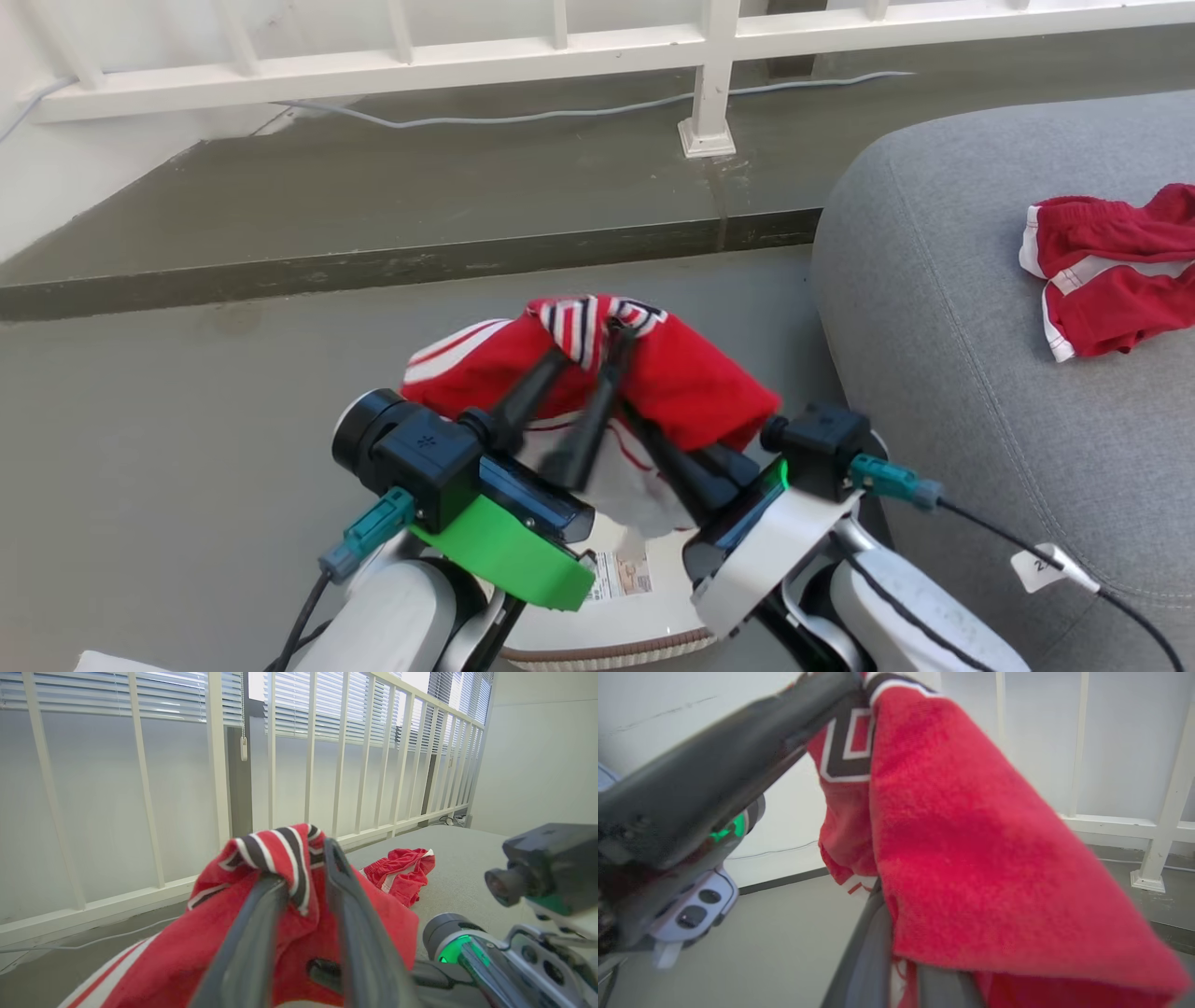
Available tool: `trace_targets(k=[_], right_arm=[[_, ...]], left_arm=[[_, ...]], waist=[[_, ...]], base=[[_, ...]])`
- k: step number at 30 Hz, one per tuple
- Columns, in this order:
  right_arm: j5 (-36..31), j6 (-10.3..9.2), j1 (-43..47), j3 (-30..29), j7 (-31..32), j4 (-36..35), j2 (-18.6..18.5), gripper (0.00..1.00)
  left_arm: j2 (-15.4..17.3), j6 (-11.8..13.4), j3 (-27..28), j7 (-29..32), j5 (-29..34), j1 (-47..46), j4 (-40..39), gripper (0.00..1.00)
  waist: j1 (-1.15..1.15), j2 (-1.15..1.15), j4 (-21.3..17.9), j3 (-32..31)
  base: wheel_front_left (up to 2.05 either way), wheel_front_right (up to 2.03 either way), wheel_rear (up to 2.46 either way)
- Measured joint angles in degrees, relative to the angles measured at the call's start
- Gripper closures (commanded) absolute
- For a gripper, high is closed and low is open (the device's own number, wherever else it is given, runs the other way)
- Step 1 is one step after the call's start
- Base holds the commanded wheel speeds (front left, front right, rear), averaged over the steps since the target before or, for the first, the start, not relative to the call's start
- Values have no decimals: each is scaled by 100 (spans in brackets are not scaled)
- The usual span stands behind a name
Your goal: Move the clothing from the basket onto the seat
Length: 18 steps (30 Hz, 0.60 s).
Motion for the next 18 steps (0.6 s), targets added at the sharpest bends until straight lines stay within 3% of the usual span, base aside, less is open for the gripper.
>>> trace_targets(k=[18], right_arm=[[-32,-376,-555,-909,-270,544,-232,100]], left_arm=[[404,-81,-583,406,332,201,-3,0]], waist=[[0,0,-261,233]], base=[[0,0,0]])
